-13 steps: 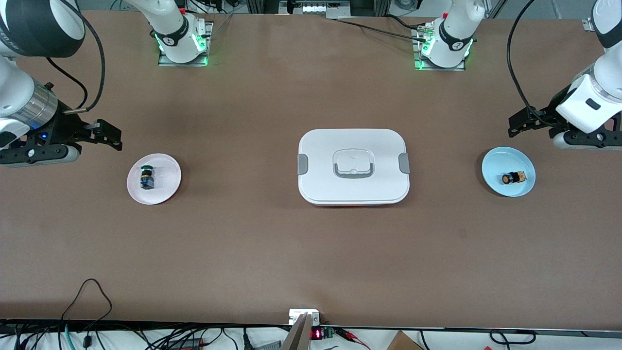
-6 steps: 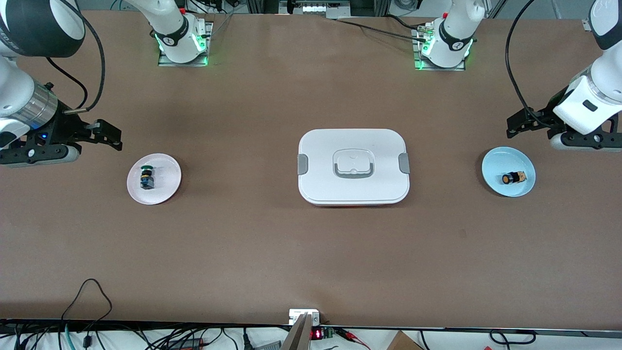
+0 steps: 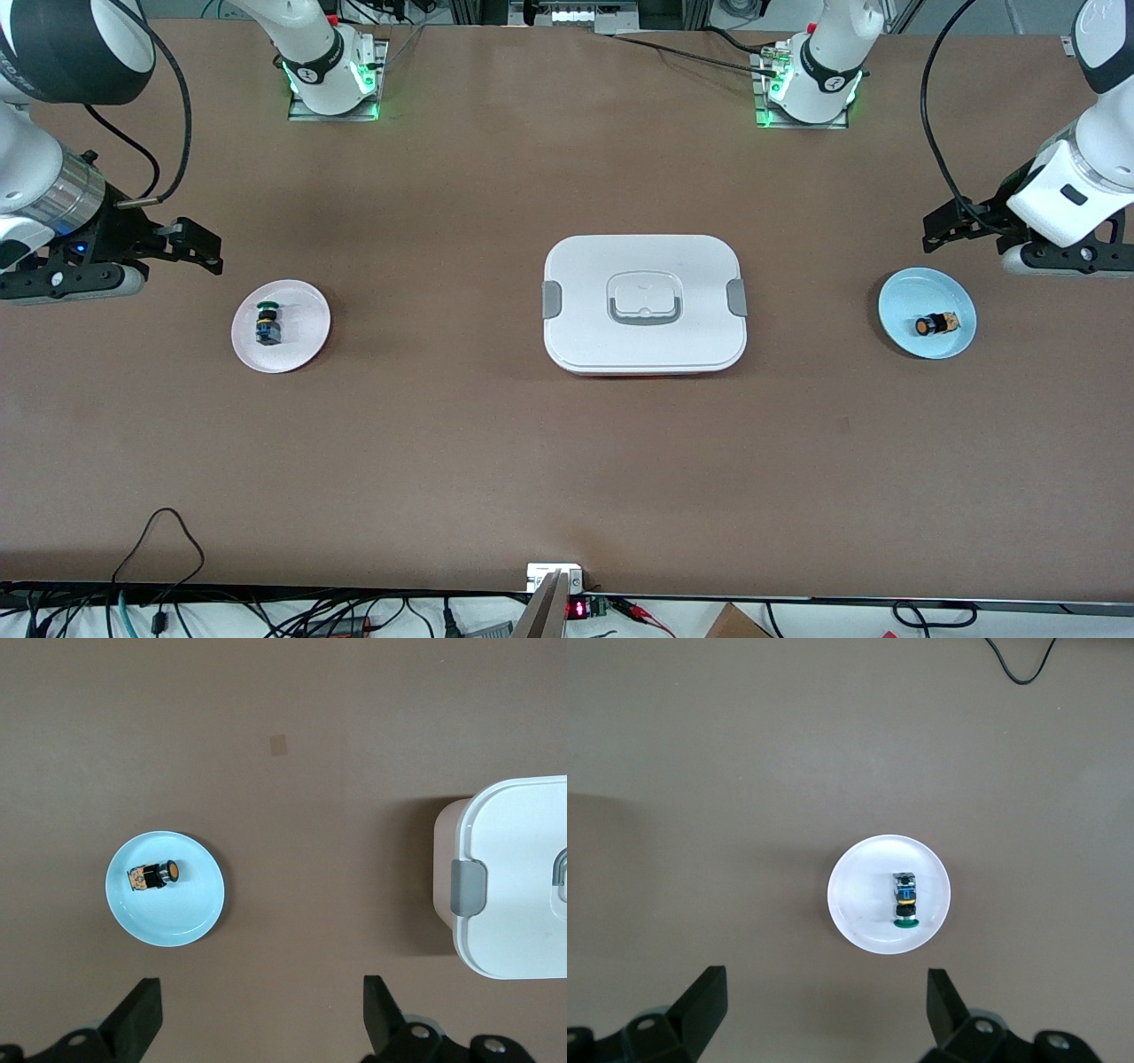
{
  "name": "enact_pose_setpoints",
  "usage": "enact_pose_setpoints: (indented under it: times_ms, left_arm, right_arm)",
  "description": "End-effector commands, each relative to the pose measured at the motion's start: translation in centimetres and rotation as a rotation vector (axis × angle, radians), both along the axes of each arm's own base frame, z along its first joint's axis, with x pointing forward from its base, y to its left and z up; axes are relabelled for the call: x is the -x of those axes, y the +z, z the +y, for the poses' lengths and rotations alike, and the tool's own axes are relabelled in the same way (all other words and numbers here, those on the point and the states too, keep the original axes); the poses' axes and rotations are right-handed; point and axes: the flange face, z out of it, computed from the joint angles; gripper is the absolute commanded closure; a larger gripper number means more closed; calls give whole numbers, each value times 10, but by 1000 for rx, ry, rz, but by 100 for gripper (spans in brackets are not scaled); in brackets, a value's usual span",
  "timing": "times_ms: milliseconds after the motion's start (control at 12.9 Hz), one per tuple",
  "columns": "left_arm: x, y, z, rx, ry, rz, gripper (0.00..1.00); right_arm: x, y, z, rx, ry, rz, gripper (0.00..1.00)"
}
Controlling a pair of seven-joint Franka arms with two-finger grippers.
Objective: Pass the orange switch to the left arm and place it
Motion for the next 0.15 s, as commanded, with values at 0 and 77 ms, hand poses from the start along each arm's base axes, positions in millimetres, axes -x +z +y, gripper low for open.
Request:
enact_pose_setpoints:
  times_ms: [0,77]
  left_arm:
    - [-4,6,2,-19,-19,1,0]
    - [-4,5,2,-18,-19,2,0]
  right_arm:
    - [1,2,1,-16,-17,0,0]
    - [1,2,2,-16,-15,0,0]
